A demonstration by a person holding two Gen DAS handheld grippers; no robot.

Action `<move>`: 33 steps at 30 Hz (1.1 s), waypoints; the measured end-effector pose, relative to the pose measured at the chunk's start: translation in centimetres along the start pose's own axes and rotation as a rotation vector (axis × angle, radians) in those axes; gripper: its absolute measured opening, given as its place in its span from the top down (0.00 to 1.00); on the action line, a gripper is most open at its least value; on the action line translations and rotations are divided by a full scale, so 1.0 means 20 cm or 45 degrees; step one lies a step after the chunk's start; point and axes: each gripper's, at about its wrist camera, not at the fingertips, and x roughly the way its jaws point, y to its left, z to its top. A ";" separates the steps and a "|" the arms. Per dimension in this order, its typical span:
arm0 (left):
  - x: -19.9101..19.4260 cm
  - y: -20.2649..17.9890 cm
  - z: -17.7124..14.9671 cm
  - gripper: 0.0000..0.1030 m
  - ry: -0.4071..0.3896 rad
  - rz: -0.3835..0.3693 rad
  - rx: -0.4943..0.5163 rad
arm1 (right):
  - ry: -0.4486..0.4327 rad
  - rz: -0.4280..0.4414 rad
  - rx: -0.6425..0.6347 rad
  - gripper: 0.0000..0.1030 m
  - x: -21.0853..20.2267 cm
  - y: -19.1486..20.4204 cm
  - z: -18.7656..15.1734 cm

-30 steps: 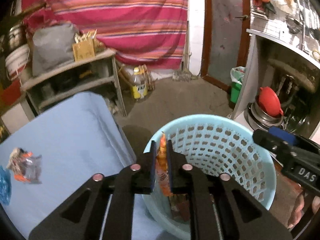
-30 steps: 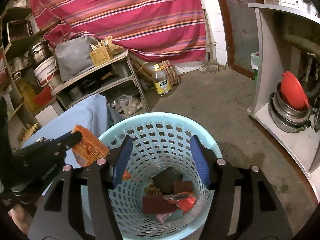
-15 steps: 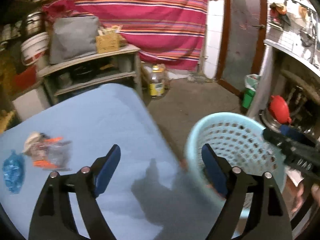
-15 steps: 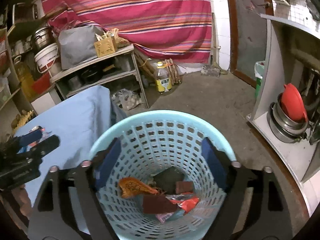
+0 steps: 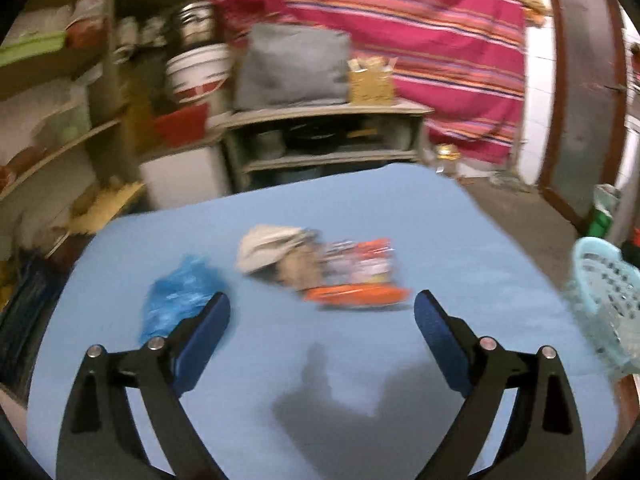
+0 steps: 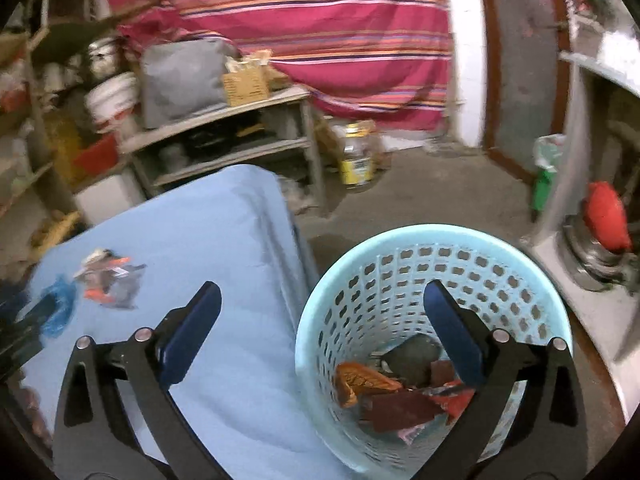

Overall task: Collect trash
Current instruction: 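Move both open tools back over the table toward the blue plastic bag, then grasp the blue plastic bag with the left tool while the right tool grasps the clear snack bag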

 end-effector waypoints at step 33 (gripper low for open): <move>0.44 0.72 -0.13 0.61 0.263 -0.046 -0.142 | 0.195 0.327 -0.413 0.05 0.43 1.33 -0.14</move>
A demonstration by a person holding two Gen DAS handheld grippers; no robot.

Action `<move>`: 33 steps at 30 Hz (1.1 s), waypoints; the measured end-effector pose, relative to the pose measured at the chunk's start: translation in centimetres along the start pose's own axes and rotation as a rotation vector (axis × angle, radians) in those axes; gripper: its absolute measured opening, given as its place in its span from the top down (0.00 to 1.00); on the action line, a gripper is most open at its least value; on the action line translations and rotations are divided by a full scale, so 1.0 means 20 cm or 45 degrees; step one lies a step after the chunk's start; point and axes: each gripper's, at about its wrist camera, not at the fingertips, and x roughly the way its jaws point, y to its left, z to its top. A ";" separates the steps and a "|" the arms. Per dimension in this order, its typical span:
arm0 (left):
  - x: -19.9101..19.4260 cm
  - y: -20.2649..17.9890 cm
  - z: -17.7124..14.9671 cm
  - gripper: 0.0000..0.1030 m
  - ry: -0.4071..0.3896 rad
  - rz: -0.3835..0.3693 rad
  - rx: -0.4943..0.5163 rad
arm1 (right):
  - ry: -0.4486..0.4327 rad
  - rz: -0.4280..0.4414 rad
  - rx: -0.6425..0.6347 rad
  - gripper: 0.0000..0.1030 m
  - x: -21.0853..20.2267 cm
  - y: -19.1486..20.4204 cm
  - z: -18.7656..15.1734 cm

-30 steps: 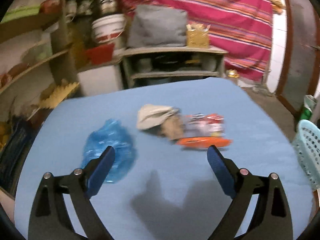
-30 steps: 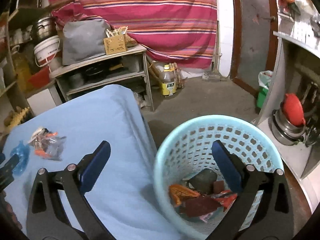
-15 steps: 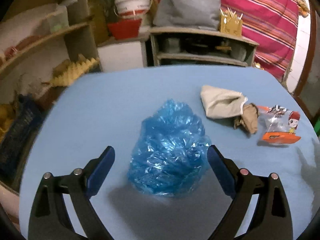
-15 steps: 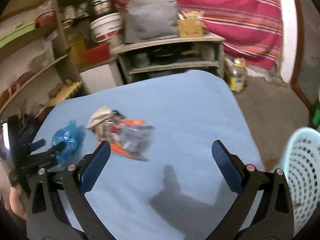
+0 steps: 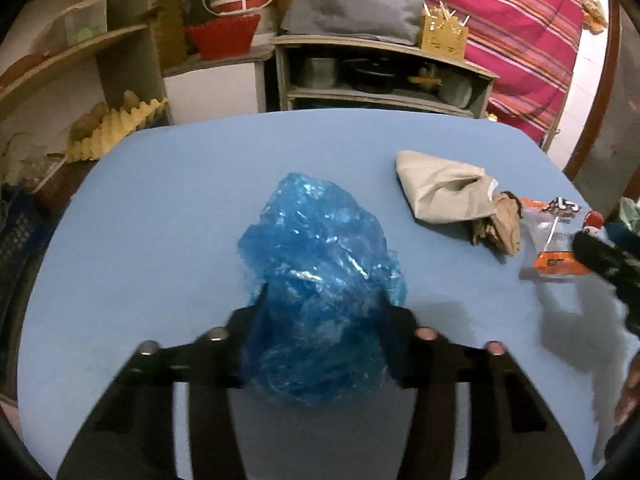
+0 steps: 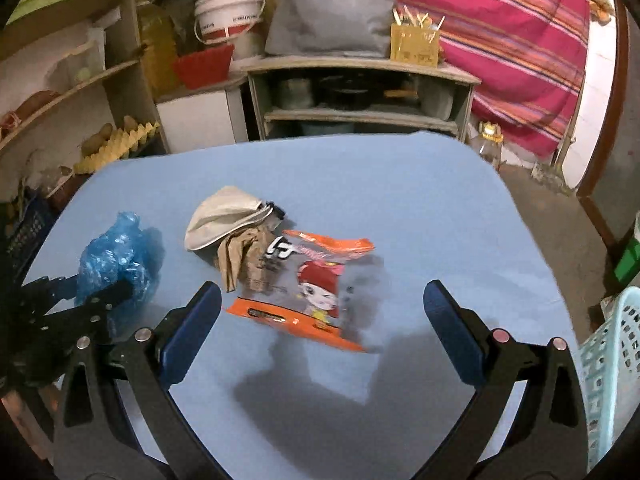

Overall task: Collect trash
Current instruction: 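Grasp the blue plastic bag with the left tool while the right tool grasps the clear snack bag, then carry the blue bag and clear snack bag into the light blue basket and open both tools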

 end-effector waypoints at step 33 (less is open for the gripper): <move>-0.52 -0.45 0.00 0.73 -0.250 -0.111 0.089 | -0.111 0.086 0.133 0.77 -0.53 -0.64 -0.12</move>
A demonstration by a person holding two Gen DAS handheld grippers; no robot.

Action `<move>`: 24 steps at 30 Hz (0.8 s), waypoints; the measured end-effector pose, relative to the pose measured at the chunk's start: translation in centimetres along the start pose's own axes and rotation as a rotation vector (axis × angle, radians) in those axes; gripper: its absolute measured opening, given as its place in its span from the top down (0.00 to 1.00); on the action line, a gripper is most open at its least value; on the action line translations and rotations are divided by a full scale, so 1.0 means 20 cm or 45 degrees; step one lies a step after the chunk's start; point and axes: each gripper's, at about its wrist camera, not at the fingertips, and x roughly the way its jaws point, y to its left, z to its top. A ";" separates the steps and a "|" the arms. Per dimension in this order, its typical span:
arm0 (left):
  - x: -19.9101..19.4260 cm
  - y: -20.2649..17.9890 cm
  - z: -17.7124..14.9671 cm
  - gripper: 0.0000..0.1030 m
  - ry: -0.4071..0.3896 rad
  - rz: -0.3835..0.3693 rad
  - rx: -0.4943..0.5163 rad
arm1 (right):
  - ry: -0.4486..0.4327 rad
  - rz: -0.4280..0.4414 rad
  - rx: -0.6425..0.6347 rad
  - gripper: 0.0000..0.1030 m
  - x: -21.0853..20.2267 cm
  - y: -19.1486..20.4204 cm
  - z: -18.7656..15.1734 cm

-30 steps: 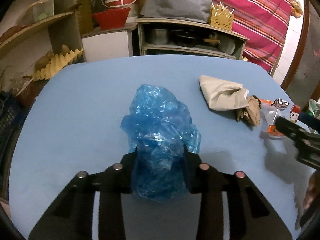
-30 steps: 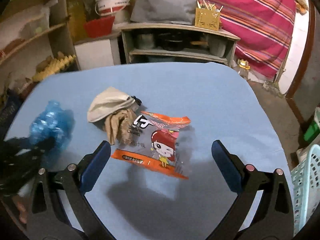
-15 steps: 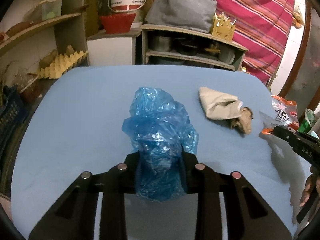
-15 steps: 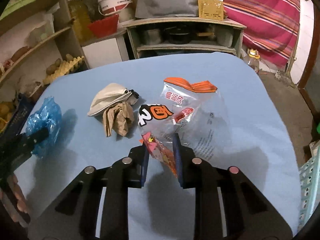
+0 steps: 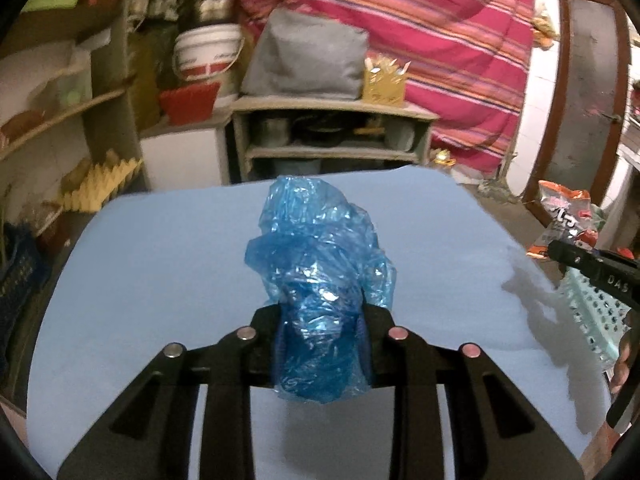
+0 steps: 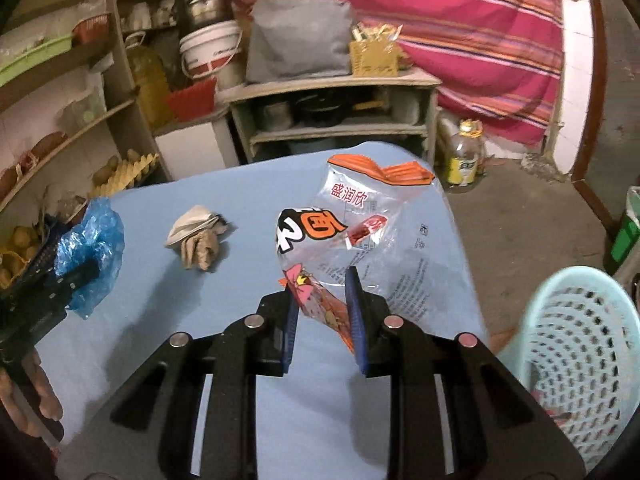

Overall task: Collect trash
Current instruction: 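Carry the blue bag and clear snack bag into the light blue basket and open both tools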

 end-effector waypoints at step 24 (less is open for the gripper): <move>0.01 -1.43 0.05 0.73 -0.049 -0.396 0.256 | -0.029 -0.304 0.156 0.69 -0.52 -1.06 -0.30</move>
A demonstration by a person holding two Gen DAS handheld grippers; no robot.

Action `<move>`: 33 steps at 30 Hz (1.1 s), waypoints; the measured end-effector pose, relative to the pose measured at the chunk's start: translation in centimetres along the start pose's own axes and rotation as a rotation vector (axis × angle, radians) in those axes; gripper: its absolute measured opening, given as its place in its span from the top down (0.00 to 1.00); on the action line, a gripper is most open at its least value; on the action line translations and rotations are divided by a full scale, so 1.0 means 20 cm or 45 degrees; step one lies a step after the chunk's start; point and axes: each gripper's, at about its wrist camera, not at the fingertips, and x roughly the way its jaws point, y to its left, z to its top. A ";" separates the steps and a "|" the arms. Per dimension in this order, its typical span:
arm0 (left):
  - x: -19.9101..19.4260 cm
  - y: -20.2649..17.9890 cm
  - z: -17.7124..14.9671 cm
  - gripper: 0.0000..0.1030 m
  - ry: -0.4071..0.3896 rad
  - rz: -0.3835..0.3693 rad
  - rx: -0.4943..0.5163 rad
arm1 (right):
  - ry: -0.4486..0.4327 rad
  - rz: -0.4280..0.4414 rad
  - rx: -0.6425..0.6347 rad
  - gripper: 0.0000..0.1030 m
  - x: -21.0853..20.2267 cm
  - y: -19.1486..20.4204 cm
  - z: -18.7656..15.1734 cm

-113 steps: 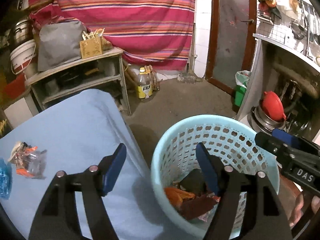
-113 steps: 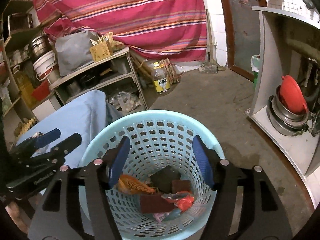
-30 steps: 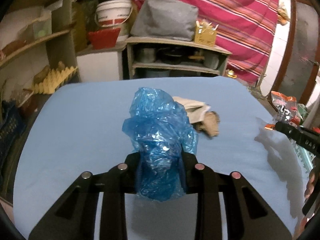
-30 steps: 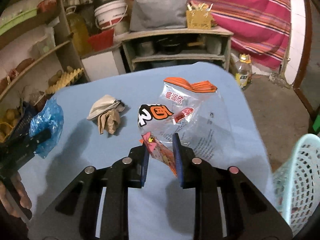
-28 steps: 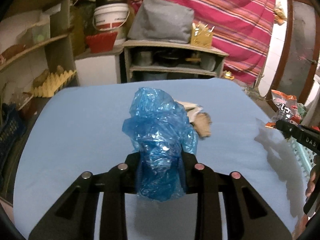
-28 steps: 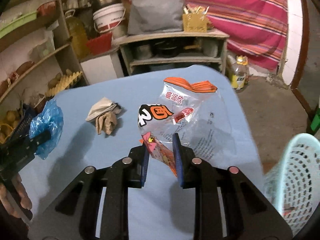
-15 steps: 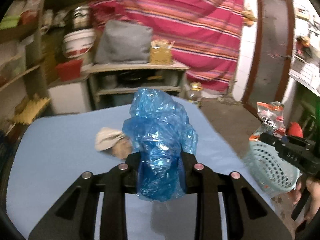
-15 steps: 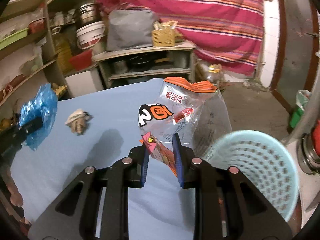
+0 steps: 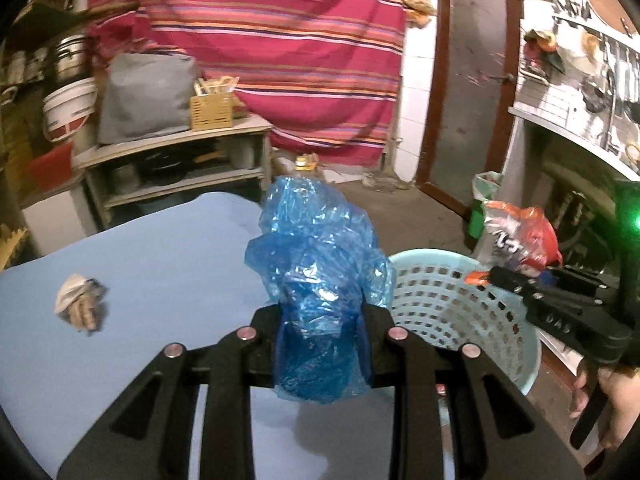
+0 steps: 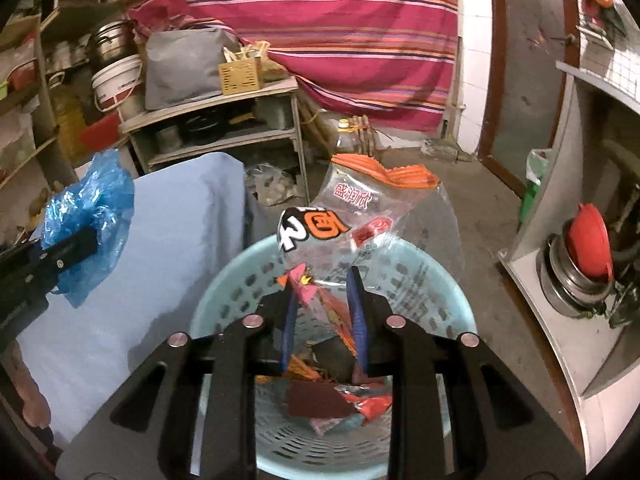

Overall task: Collect trash
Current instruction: 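Carry the blue bag and clear snack bag into the light blue basket and open both tools, then move both tools back over the table and grasp the beige cloth with the left tool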

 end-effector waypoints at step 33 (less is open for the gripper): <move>0.33 -0.33 -0.11 0.24 0.128 -0.057 0.050 | -0.092 -0.111 0.205 0.20 -0.10 -0.28 -0.02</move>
